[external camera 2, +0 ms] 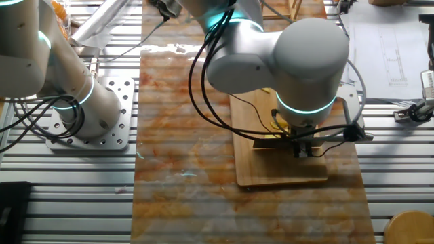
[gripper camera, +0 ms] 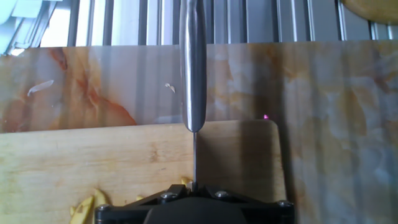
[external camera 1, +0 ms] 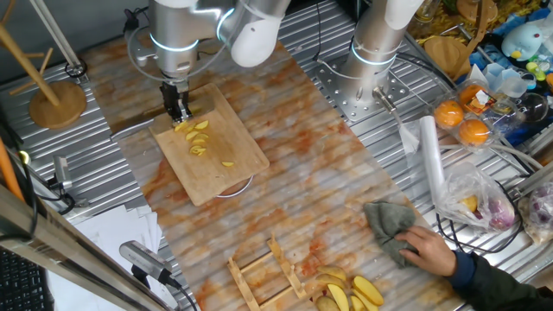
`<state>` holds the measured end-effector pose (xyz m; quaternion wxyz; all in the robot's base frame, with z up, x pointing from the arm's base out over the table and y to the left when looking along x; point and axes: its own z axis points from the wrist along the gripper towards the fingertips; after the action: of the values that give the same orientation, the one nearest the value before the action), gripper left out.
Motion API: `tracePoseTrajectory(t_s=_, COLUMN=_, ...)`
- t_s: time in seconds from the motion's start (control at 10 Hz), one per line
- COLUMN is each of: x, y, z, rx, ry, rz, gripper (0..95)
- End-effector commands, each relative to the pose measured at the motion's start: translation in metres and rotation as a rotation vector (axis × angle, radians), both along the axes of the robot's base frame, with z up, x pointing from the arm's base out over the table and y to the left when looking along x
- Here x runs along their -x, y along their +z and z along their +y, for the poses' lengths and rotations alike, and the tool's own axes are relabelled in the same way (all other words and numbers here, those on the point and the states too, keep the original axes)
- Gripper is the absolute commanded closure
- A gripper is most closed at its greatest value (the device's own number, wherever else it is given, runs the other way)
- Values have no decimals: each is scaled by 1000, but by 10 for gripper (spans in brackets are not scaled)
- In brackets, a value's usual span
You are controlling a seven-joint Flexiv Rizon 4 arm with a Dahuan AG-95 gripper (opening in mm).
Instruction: Chop the potatoes
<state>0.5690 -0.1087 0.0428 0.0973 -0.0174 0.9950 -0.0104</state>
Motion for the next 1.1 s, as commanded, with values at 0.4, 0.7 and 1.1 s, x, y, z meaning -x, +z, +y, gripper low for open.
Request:
tracePoseTrajectory(t_s=0.4, x=-3, y=25, z=9, rx=-34, ry=-13, rz=65, gripper=950)
tracePoseTrajectory(t_s=0.7, x=1, y=37, z=5, rx=-17, ry=8, rz=55, gripper=950)
tracePoseTrajectory(t_s=1.1, x=2, y=42, z=-16, rx=-11, ry=40, rz=56, gripper=950)
